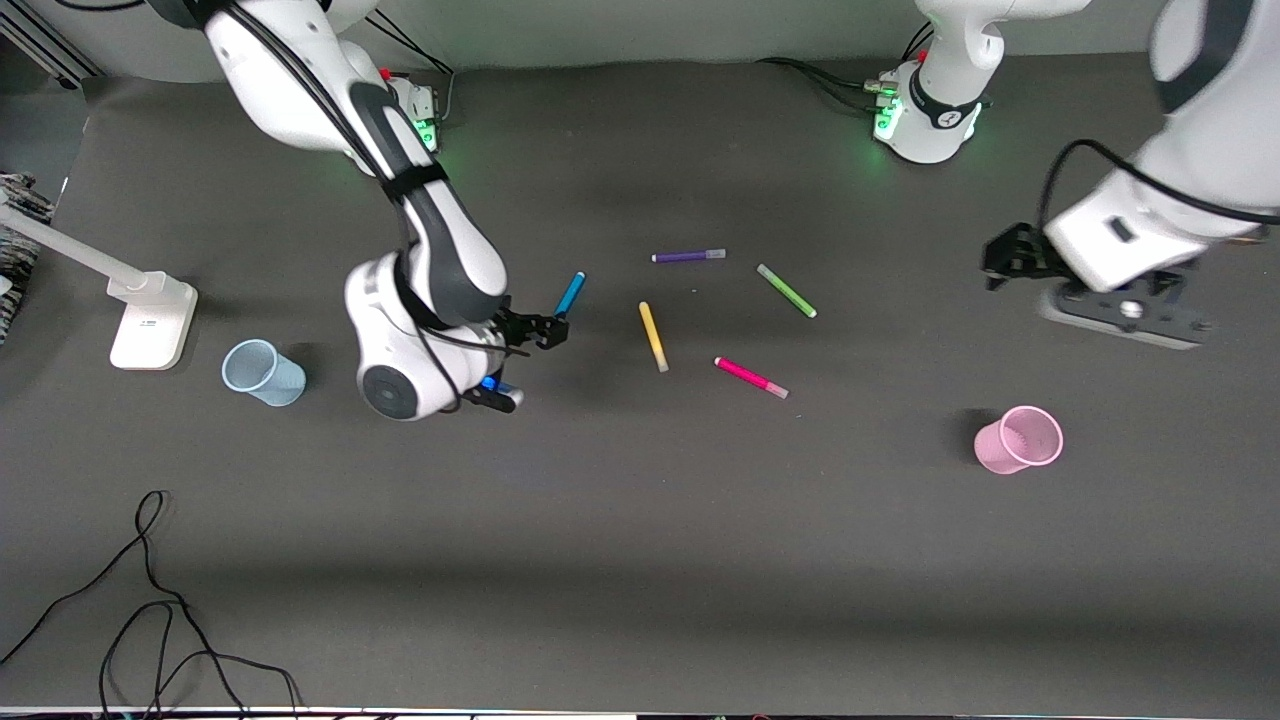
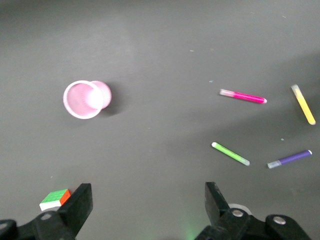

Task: Place pink and blue markers in matching cups
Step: 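Grasp the blue marker with the right gripper while the left gripper reaches out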

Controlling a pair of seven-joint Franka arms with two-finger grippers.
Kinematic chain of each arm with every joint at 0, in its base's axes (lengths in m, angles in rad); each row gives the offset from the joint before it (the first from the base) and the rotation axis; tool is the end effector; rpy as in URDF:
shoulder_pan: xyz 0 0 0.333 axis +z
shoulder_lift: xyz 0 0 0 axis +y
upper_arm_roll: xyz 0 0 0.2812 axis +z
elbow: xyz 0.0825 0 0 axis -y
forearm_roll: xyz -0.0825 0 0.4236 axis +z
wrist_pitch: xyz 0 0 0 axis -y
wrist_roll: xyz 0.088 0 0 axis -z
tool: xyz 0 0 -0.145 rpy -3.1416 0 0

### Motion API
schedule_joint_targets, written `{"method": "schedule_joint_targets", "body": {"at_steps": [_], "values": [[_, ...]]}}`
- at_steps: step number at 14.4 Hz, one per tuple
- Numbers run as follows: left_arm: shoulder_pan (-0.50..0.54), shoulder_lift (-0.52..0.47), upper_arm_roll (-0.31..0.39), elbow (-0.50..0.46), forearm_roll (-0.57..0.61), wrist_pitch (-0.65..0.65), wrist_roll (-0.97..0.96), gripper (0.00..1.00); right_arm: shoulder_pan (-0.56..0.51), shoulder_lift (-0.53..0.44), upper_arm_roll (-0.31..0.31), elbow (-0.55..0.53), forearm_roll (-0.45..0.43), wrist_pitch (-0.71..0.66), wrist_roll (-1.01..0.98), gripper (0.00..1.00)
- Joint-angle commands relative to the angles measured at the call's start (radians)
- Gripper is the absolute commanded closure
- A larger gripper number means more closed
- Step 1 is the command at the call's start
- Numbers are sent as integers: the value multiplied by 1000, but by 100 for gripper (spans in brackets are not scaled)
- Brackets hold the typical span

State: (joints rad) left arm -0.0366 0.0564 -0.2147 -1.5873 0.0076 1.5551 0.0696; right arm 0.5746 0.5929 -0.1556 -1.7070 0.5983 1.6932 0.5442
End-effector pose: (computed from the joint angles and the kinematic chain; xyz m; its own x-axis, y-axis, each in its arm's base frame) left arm 0.5833 -0.1462 0.5091 0.9451 -0.3150 -0.0867 -0.3154 -0.9489 0.0105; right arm 0.5184 0.3127 0.1450 0.6872 -0.2779 -0.6712 -0.3764 -0.9264 -0.0018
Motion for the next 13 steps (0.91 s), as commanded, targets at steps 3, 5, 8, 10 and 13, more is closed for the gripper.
{"method": "schedule_joint_targets", "body": {"at_steps": [3,5,8,10,13], "values": [[-17,25,-63,12,20,-4,217,0,56,79,-15,-51,80,129,28,0],[-39,37,-71,12,23,2,408,0,56,79,-15,-81,80,167,23,0],[-52,54,-72,10,12,14,643,0,62,79,-13,-134,78,238,7,0],[-54,66,-72,9,5,26,703,0,77,76,-15,-141,78,249,6,9],[-71,75,-83,7,5,34,739,0,77,76,-15,-144,78,258,-16,51]]}}
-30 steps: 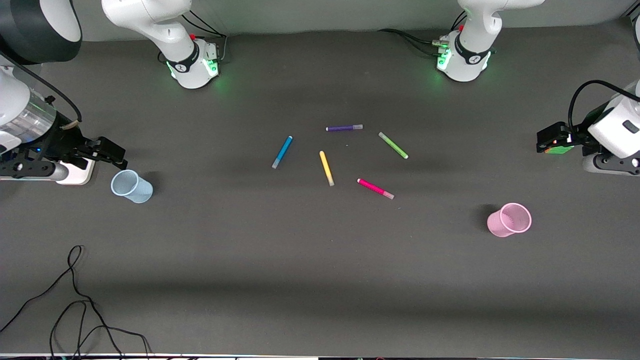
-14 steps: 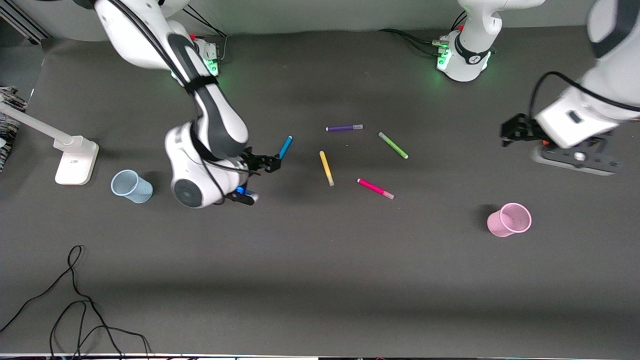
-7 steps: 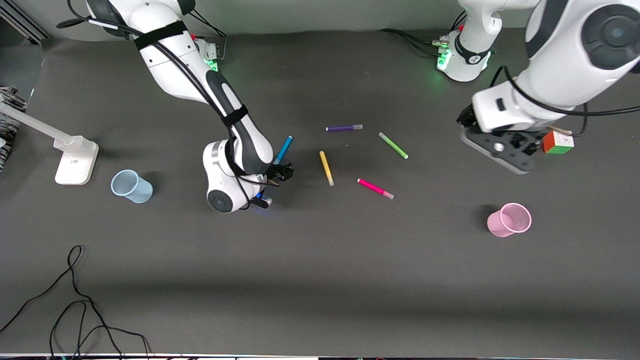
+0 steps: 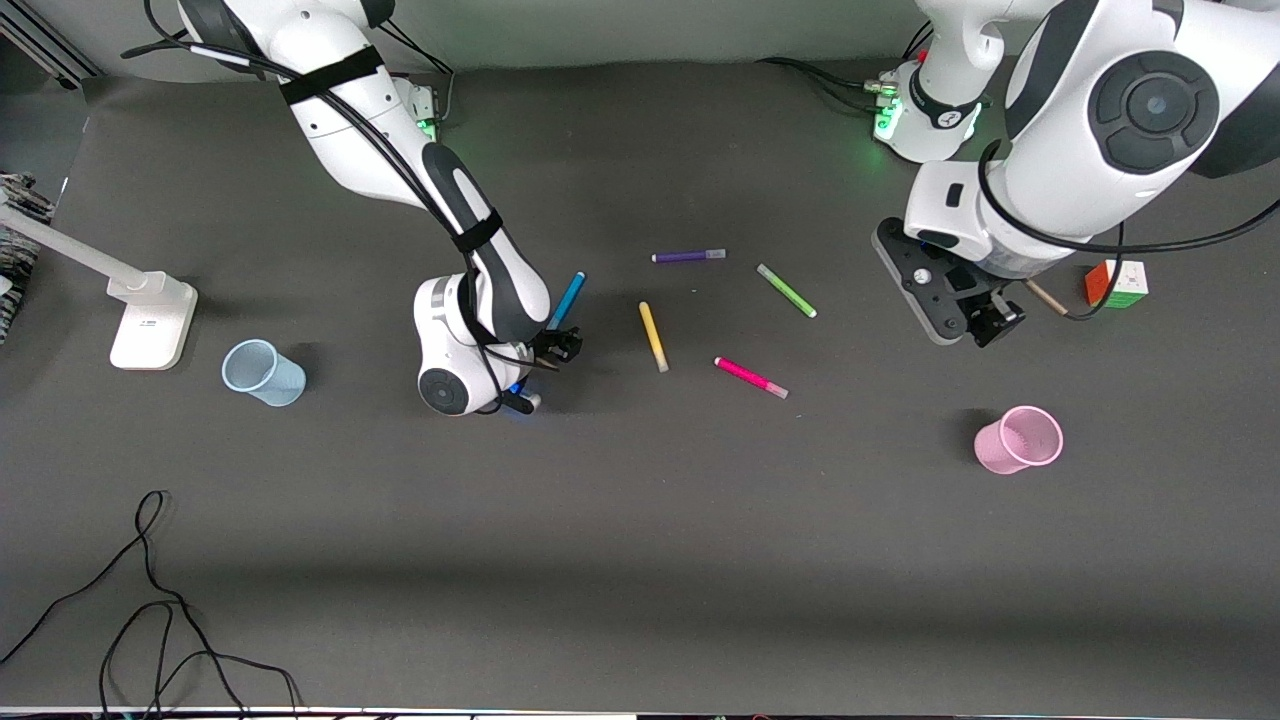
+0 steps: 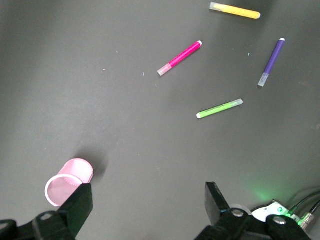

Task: Place pink and blue markers in matching cups
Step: 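Carry the blue marker to the blue cup while the left gripper nears the pink marker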

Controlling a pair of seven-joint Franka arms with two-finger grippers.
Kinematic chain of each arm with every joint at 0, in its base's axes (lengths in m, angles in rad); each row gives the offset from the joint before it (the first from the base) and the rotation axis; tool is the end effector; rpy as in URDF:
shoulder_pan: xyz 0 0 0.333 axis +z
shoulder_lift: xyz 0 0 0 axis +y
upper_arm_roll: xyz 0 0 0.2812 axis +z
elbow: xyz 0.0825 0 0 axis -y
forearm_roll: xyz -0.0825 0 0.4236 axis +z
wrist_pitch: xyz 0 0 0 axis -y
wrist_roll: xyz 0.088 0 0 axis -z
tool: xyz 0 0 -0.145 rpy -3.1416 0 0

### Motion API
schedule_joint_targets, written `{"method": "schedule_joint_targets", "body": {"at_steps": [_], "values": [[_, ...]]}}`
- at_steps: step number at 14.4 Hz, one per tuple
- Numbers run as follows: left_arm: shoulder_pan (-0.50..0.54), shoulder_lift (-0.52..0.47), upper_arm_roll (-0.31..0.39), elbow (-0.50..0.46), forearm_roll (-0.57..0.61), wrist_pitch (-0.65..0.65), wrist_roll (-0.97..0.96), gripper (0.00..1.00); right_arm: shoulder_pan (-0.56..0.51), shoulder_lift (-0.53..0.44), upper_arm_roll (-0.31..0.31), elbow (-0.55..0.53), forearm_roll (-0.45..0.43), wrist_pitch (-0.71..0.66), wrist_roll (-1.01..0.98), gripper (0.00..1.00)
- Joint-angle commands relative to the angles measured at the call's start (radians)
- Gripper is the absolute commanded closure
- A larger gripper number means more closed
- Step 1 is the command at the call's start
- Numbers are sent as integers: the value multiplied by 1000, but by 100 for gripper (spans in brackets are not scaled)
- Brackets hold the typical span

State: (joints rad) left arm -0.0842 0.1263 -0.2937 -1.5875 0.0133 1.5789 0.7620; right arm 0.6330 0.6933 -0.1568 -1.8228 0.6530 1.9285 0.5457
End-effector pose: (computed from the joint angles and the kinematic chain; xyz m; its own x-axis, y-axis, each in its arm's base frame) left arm 0.5749 -0.2193 0.4705 0.4117 -0.9080 -0.0773 -0.9022 -0.4181 0.1060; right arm 0.4799 0.3099 0.0432 0.6809 -0.3746 -0.6293 -0.4401 -0.8961 0.0573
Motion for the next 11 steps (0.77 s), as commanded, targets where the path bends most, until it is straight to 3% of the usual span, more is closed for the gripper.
{"method": "schedule_joint_targets", "body": {"at_steps": [1,4,8,11], "values": [[-26,7,-5,8,-1,13,48,0,17,-25,-13,-33,23,23,-29,66],[-35,24,-41,3,-39,21,13,0,14,-29,-17,-39,25,23,-46,100],[-68,59,-41,3,-45,50,-21,0,8,-52,-26,-41,23,7,-46,100],[-104,151,-41,4,-44,108,-68,0,11,-153,-116,-41,-27,-129,-52,100]]}}
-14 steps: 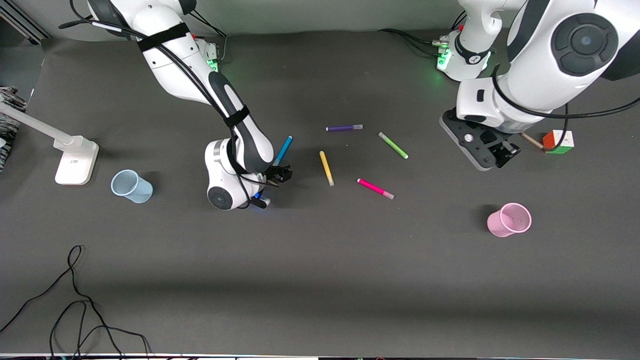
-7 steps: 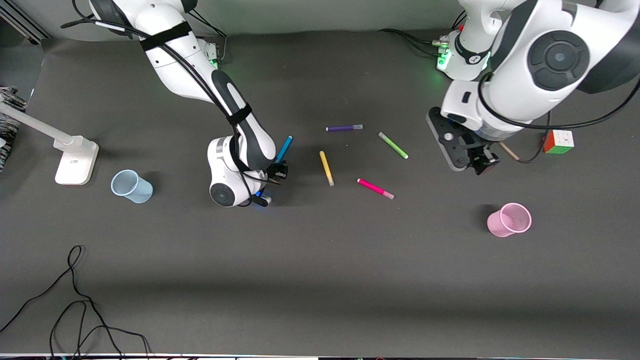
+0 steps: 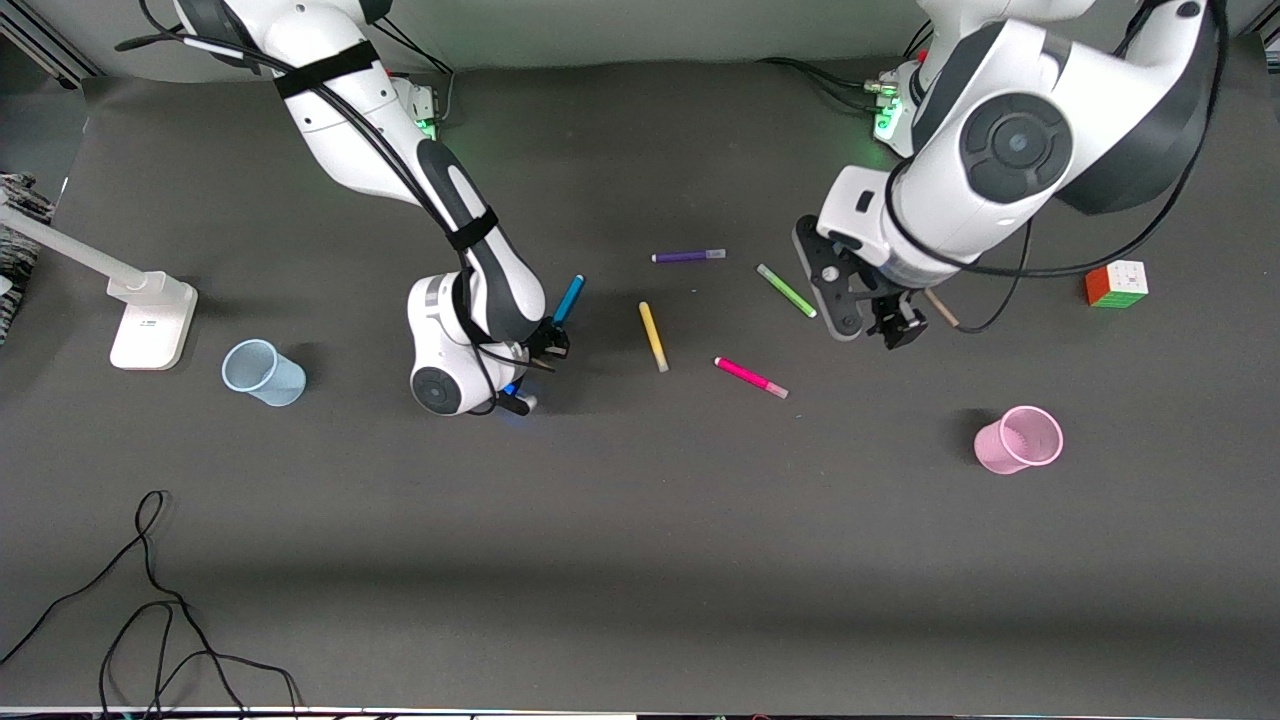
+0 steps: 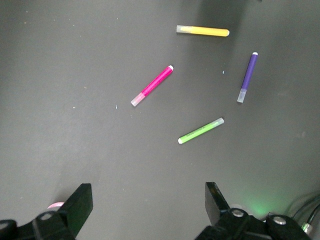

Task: Place pink and blue markers in matching cups
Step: 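Carry the blue marker to the blue cup while the left gripper nears the pink marker, then drop the blue marker into the blue cup while the left gripper lowers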

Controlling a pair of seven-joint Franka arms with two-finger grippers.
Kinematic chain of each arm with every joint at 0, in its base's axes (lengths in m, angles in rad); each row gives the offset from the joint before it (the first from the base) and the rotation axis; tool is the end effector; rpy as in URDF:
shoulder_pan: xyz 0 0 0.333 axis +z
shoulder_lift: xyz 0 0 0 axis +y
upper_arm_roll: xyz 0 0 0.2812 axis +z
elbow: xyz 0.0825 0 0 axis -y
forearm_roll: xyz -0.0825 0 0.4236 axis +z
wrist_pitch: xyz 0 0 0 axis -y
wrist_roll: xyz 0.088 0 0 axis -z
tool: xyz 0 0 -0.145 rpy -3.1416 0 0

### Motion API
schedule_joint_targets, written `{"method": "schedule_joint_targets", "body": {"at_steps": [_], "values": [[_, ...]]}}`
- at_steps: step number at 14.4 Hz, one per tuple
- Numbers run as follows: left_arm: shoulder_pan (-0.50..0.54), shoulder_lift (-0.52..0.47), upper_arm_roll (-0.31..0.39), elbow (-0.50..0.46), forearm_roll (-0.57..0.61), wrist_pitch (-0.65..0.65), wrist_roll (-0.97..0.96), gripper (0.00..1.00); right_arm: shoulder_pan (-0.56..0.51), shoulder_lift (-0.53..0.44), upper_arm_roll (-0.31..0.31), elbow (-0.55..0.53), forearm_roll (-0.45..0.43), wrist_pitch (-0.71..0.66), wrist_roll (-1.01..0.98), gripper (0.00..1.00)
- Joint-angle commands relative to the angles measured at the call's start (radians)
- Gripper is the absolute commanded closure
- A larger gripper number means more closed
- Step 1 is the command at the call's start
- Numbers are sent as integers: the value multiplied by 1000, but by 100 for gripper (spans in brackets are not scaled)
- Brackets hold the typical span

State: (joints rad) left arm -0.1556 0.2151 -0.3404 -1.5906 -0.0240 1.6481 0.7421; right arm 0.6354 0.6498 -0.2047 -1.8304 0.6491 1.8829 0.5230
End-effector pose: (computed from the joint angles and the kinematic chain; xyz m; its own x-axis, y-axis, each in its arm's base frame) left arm 0.5620 -0.2954 0.4224 0.3282 -0.9436 -0.0429 -0.9287 -0.3307 0.1676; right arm 0.4945 0.2911 0.0674 0.6853 -0.3698 -0.6274 -0.4429 -0.8955 0.0440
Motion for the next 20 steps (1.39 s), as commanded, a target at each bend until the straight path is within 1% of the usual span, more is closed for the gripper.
{"method": "schedule_joint_targets", "body": {"at_steps": [1,2,3,4,5,7,8,11,12,13,14,15,16,18,20], "values": [[-50,87,6,6,-4,57,-64,0,9,-149,-106,-35,-87,-126,-62,100],[-54,114,6,5,-2,80,-69,1,9,-186,-151,-36,-142,-164,-110,100],[-56,144,6,3,4,102,-69,1,13,-231,-213,-44,-184,-191,-153,100],[-58,168,8,0,9,126,-72,1,23,-284,-255,-55,-269,-192,-176,100],[-59,188,8,-17,25,163,-85,1,27,-344,-272,-55,-399,-182,-178,100],[-71,193,8,-108,77,261,-99,1,21,-459,-286,-59,-598,-128,-196,100],[-71,191,8,-148,93,294,-101,1,21,-505,-303,-79,-667,-98,-246,100],[-71,194,8,-192,110,340,-101,1,21,-643,-390,-185,-837,88,-446,100],[-73,197,8,-193,108,340,-102,1,21,-673,-428,-226,-867,155,-512,100],[-74,196,8,-199,108,346,-105,1,21,-702,-467,-277,-871,232,-578,100],[-81,205,8,-203,108,401,-125,1,21,-722,-516,-327,-873,318,-647,100],[-82,223,8,-204,110,416,-144,1,23,-728,-572,-380,-872,403,-713,100],[-81,216,8,-210,111,403,-145,1,23,-731,-606,-417,-872,474,-745,100],[-81,216,8,-210,111,401,-144,1,21,-733,-617,-486,-870,583,-748,100],[-84,230,8,-210,113,406,-133,1,21,-722,-622,-547,-870,720,-750,100]]}}
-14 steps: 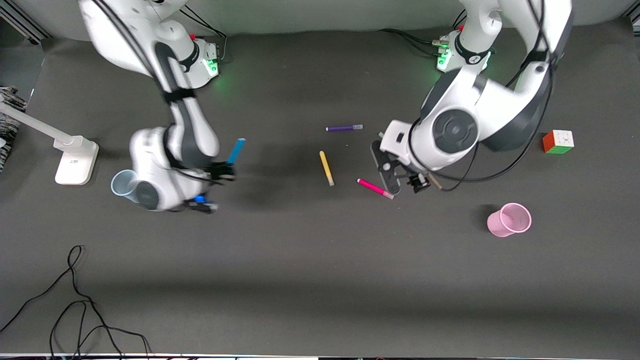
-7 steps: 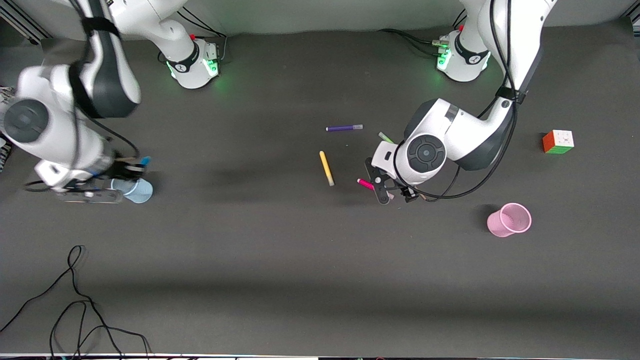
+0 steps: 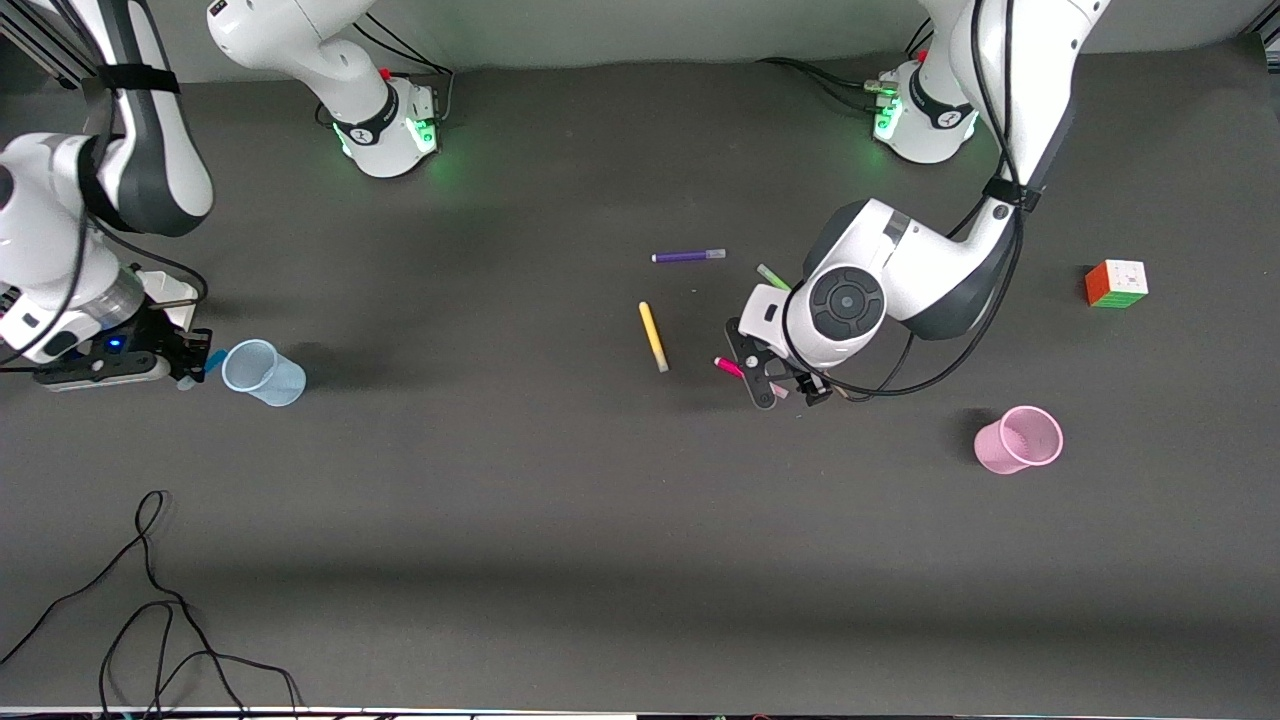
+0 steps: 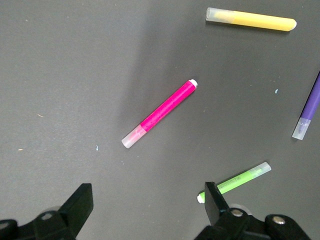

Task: Place pink and blue markers in matching cups
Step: 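Drop the blue marker into the blue cup while the left gripper lowers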

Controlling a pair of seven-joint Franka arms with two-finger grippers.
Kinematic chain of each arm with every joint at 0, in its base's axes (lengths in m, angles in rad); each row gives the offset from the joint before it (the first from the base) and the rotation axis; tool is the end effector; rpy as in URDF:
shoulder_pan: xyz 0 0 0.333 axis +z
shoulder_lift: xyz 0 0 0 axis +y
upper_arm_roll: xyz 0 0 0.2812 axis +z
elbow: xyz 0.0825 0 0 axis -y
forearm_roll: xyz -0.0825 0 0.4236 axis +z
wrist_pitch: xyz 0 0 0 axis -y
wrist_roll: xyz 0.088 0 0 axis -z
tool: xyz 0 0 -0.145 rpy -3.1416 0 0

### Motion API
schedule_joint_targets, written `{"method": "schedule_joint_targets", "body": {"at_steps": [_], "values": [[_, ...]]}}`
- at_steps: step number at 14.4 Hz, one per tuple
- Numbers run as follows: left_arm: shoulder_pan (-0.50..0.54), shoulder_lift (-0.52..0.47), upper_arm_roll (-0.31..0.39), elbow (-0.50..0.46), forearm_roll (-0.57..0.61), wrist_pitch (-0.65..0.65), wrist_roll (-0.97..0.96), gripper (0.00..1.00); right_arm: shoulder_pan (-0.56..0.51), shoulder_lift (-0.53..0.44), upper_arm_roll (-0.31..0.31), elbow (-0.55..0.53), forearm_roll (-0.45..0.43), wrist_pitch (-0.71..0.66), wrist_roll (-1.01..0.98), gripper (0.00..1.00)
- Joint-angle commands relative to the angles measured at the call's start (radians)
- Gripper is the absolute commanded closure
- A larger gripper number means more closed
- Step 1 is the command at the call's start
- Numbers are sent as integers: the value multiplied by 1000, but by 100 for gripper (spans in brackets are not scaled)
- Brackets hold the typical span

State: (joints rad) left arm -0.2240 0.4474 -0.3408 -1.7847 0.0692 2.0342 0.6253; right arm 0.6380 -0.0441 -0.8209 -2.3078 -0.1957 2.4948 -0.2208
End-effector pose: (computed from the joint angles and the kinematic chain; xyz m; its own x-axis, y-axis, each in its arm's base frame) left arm 0.5468 -0.3363 0.2114 0.3470 -0.9341 -0.0846 -0.9184 -0.3567 0.1713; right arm 0.5573 -0.1045 0.2817 0.9658 0.1886 0.1782 0.1609 -0.9741 0.1590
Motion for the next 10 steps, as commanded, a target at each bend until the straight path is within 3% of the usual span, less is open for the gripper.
{"method": "schedule_joint_targets", "body": {"at_steps": [1,7,8,9,10], "values": [[-15,19,8,-18,29,35,2,1,19,-25,-15,-96,-25,149,-6,100],[-12,123,12,-13,41,93,25,1,17,-27,-49,-196,-25,226,-6,100],[-14,143,14,-13,46,119,21,1,17,-22,-58,-196,-25,225,-6,84],[-14,154,17,-13,53,174,7,1,17,-16,-63,-194,-25,225,-6,25],[-14,165,19,-16,55,211,-12,1,17,-13,-63,-193,-25,222,-5,0]]}}
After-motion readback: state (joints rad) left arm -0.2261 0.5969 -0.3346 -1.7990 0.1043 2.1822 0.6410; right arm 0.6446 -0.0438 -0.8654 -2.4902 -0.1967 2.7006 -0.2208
